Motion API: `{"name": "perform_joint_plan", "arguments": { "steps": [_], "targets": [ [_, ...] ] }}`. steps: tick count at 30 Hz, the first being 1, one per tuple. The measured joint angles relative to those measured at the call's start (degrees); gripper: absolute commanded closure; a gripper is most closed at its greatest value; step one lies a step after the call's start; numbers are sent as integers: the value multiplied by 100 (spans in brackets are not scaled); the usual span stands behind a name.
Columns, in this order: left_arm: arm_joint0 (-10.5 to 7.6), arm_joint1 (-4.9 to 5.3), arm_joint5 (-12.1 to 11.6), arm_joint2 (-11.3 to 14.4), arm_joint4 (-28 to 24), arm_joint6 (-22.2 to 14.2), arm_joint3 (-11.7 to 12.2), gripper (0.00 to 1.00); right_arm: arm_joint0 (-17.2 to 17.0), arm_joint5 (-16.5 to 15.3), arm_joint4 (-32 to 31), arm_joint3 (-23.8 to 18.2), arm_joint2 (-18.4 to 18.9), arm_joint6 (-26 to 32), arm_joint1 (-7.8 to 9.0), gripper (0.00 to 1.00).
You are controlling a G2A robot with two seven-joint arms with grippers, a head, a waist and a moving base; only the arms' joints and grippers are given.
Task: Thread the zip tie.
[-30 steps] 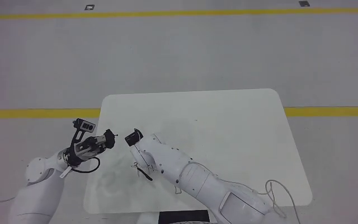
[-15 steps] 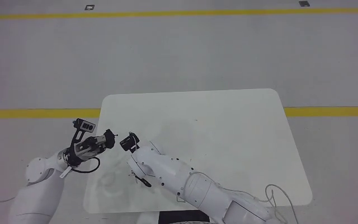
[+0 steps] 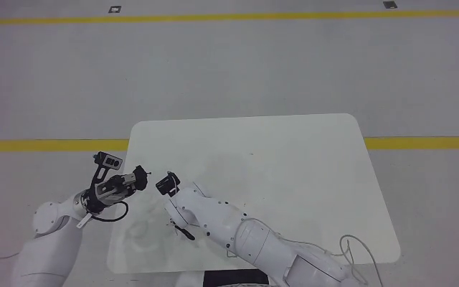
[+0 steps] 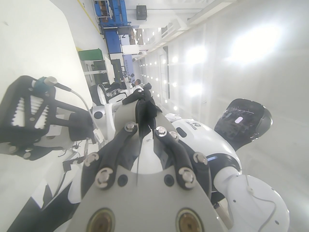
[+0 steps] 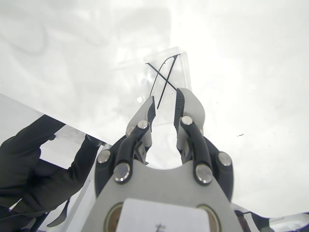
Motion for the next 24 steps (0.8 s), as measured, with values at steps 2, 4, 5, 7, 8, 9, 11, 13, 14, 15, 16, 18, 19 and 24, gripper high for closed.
{"name": "perform_joint_plan", "arguments": {
  "steps": [2, 4, 5, 7, 8, 9, 11, 13, 14, 15, 16, 18, 19, 24],
  "targets": [
    [0, 0, 0, 0, 0, 0, 0, 100, 33, 0, 103, 116, -35, -107, -9, 85],
    [0, 0, 0, 0, 0, 0, 0, 100, 58, 0, 178, 211, -57, -199, -17, 85],
    [0, 0, 0, 0, 0, 0, 0, 100, 75, -1, 220, 278, -71, -251, -24, 85],
    [0, 0, 0, 0, 0, 0, 0, 100, 98, -1, 273, 367, -97, -315, -35, 84],
    [0, 0, 0, 0, 0, 0, 0, 100, 113, -1, 313, 420, -124, -355, -43, 84],
    [0, 0, 0, 0, 0, 0, 0, 100, 127, -1, 344, 462, -150, -380, -49, 85],
    [0, 0, 0, 0, 0, 0, 0, 100, 166, -1, 418, 562, -216, -444, -68, 84],
    [0, 0, 0, 0, 0, 0, 0, 100, 200, -1, 480, 647, -259, -502, -82, 85],
    [0, 0, 0, 0, 0, 0, 0, 100, 219, -1, 521, 699, -281, -544, -90, 85],
    [0, 0, 0, 0, 0, 0, 0, 100, 233, -1, 554, 737, -295, -578, -96, 86],
    [0, 0, 0, 0, 0, 0, 0, 100, 246, -1, 588, 774, -308, -612, -101, 86],
    [0, 0, 0, 0, 0, 0, 0, 100, 277, -1, 670, 853, -344, -686, -115, 85],
    [0, 0, 0, 0, 0, 0, 0, 100, 290, -1, 706, 885, -361, -721, -121, 85],
    [0, 0, 0, 0, 0, 0, 0, 100, 368, -1, 861, 1071, -454, -936, -163, 85]
  ]
}}
